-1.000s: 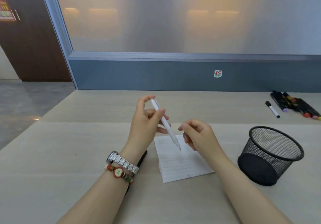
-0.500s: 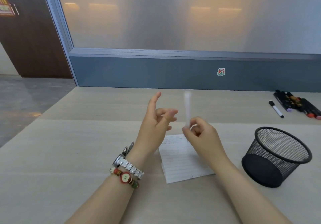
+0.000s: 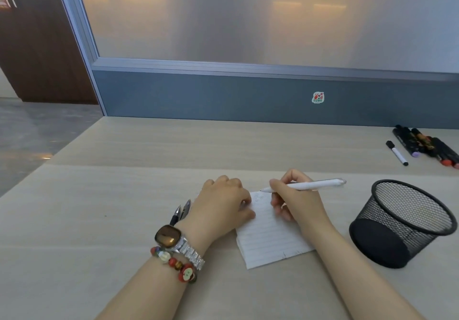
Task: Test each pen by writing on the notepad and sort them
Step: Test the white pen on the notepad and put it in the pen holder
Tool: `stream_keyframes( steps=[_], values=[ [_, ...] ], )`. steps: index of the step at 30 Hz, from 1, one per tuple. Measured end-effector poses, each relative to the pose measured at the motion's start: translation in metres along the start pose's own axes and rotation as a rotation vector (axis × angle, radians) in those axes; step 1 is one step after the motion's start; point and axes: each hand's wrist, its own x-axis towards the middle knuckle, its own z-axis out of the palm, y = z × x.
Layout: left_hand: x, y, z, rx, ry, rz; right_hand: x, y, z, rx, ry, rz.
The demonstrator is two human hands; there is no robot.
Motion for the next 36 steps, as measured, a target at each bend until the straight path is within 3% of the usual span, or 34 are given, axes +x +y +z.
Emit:
stream_keyframes(
  steps=[7, 36],
  values=[
    [-0.001, 0.009, 0.001, -0.129, -0.028, -0.001, 0.003, 0.009, 0.004, -0.220, 0.093, -0.090],
    [0.002, 0.007, -0.001, -0.215, -0.004, -0.064, 0.003, 0.016, 0.006, -0.305, 0.151, -0.099]
  ],
)
